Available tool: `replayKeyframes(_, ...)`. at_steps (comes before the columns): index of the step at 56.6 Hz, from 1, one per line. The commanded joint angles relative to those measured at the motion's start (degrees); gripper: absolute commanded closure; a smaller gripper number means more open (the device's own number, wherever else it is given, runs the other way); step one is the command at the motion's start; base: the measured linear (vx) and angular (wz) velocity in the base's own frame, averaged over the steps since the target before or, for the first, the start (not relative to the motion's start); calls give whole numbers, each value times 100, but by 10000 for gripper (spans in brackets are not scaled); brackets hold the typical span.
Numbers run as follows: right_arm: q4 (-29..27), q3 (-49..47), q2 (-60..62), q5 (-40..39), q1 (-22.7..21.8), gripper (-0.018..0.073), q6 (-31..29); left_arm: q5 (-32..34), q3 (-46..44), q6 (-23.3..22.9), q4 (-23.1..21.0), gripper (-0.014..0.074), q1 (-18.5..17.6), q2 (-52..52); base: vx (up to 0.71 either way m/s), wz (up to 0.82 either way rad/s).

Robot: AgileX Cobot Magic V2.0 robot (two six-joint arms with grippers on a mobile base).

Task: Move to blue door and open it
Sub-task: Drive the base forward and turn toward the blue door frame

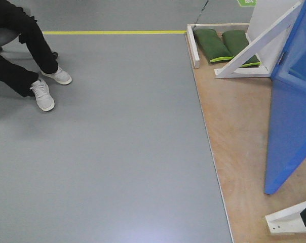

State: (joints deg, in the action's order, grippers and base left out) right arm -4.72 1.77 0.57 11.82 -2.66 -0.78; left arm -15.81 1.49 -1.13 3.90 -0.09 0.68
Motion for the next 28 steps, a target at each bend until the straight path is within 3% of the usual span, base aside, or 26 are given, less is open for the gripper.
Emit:
replayKeyframes(1,9,6,82,-490,-29,547,-63,484,-149,-39,-16,524,-37,74,39,-6)
replayKeyframes(28,9,6,82,-490,-29,547,-63,484,-149,-39,-16,524,-37,74,39,-2)
